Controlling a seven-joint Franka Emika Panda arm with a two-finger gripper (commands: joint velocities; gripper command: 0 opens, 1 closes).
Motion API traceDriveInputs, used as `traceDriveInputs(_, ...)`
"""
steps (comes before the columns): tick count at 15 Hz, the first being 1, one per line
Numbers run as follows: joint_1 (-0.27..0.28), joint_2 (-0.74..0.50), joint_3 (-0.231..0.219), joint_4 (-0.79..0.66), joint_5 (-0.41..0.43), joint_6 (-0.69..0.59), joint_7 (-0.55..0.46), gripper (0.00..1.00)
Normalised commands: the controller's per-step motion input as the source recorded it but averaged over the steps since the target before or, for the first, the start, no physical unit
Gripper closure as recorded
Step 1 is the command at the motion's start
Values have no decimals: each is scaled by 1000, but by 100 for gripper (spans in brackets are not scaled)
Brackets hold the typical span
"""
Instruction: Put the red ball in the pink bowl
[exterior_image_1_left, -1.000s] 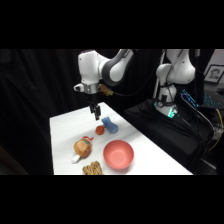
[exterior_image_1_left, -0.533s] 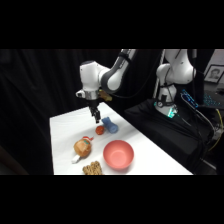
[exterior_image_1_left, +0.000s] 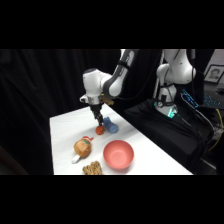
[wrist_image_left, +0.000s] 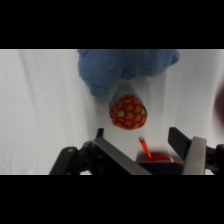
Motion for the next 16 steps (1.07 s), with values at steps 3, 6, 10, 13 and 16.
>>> traceDriveInputs(3,-93,77,80,-47,205,225,-219,0)
traceDriveInputs(6,-116,74,109,-27,231,217,-236,0)
traceDriveInputs(10,-138,88,128,13,223,202,-249,0)
traceDriveInputs(13,-122,109,90,41,147,188,-217,0)
traceDriveInputs(16,-118,117,77,72,125,167,-197,0)
